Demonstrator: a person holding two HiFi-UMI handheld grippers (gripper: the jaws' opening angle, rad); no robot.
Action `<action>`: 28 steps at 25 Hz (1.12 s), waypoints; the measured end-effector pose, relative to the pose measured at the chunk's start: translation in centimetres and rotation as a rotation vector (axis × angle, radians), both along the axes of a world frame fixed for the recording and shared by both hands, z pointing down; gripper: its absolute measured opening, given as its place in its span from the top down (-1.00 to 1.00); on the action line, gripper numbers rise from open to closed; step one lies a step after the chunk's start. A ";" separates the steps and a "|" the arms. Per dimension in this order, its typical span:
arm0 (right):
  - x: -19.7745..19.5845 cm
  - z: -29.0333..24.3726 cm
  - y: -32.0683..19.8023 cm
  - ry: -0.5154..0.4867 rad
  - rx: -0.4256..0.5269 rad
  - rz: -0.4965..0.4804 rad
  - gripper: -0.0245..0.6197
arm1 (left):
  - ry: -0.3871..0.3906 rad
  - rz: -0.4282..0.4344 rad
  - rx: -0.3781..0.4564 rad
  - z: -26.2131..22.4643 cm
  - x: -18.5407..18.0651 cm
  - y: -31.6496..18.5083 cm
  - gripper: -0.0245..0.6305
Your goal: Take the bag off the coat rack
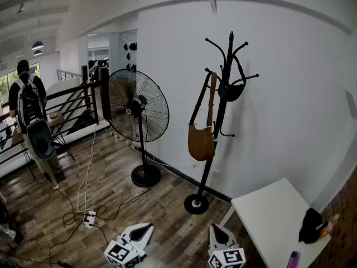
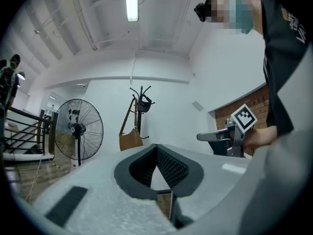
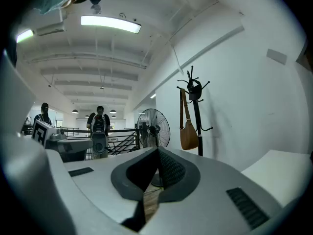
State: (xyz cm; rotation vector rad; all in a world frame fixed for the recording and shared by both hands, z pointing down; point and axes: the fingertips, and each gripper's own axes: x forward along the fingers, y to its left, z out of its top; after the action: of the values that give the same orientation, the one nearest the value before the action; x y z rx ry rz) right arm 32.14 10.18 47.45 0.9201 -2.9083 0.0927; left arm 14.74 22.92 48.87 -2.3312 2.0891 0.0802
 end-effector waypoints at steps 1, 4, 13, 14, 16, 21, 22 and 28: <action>-0.3 -0.1 0.2 -0.005 0.001 -0.001 0.93 | 0.004 0.001 0.001 0.0 -0.3 0.0 0.92; -1.1 -0.2 0.8 -0.011 0.005 -0.004 0.93 | 0.017 0.008 0.005 -0.2 -0.9 0.2 0.92; -3.4 0.4 1.9 0.022 -0.006 -0.031 0.92 | 0.017 0.033 0.056 -0.9 -2.4 0.4 0.91; -3.6 0.5 1.9 0.029 0.001 -0.024 0.92 | 0.001 0.047 0.032 -0.4 -2.4 0.4 0.91; -4.0 0.7 2.0 0.042 0.016 -0.006 0.85 | -0.010 0.076 -0.002 0.7 -2.4 0.4 0.89; -4.9 1.5 0.7 0.057 0.015 0.027 0.60 | 0.044 0.102 -0.039 2.5 -3.8 -1.0 0.31; -5.0 1.6 0.3 0.063 0.010 0.037 0.60 | 0.050 0.105 -0.042 2.7 -4.1 -1.5 0.31; -7.4 2.6 -3.6 0.037 -0.013 0.065 0.58 | 0.053 0.118 -0.055 3.5 -6.5 -4.7 0.31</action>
State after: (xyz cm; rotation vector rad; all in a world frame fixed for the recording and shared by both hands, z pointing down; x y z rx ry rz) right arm 24.71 6.57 50.08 1.0037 -2.8408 0.0979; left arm 8.22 18.24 52.39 -2.5101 2.0005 0.0879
